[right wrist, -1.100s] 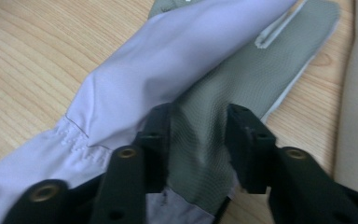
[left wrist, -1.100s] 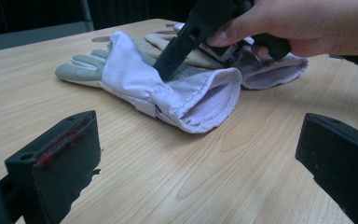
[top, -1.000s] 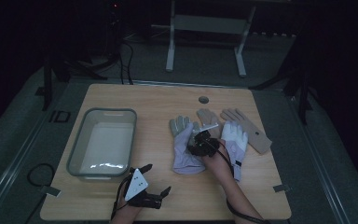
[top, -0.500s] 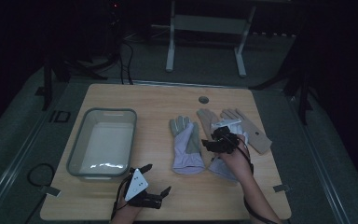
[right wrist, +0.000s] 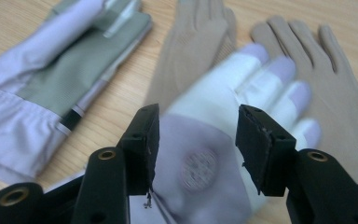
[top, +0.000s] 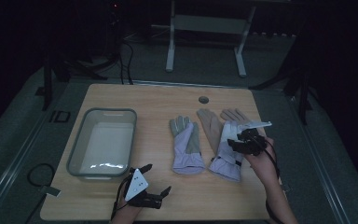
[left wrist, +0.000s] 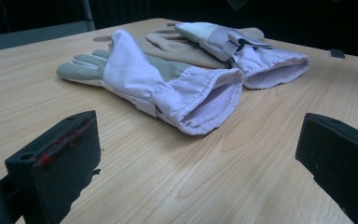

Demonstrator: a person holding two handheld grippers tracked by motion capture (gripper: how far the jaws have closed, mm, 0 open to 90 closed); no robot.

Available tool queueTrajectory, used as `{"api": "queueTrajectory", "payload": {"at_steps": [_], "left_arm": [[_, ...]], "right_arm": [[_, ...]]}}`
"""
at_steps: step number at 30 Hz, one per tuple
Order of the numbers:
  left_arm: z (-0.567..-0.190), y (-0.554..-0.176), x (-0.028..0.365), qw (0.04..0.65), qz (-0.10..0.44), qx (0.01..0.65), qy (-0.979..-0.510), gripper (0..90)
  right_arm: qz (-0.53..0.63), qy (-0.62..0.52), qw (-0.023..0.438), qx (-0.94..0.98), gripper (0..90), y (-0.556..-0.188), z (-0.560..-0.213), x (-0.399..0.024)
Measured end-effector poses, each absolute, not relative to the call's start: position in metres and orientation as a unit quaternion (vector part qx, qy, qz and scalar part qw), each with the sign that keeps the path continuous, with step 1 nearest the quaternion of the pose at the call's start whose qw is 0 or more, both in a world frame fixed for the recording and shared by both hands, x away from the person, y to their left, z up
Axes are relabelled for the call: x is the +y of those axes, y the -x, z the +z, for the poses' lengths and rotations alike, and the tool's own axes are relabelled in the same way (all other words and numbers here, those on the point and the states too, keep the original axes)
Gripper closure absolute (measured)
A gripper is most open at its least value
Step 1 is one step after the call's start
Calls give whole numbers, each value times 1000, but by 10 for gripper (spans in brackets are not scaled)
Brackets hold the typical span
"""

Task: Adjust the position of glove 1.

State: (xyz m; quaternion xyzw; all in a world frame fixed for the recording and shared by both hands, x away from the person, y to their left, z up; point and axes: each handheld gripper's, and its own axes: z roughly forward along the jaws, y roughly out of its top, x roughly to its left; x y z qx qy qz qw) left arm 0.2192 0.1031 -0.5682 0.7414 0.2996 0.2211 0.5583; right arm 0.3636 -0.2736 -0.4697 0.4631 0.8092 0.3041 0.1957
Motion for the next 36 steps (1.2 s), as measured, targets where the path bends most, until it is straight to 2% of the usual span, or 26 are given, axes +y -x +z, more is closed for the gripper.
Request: {"api": "queueTrajectory", "payload": {"at_steps": [12, 17, 22, 27, 31, 36], "left_arm": [[-568, -219, 103, 558, 221, 299, -742, 1], [-568, -219, 103, 559, 220, 299, -742, 1], [-568, -219, 104, 560, 222, 299, -740, 1], [-568, -219, 104, 561, 223, 298, -739, 1], [-568, -219, 104, 560, 224, 300, -739, 1], [-568, -218, 104, 561, 226, 300, -738, 1]], "right_arm": [[303, -496, 163, 798, 424, -364, -507, -289], [302, -502, 149, 796, 438, -364, -522, -290], [310, -502, 127, 797, 610, -363, -533, -293], [304, -498, 136, 800, 652, -361, -534, -290], [295, -491, 156, 805, 760, -356, -531, -284], [301, -495, 160, 800, 794, -353, -527, -286]]}}
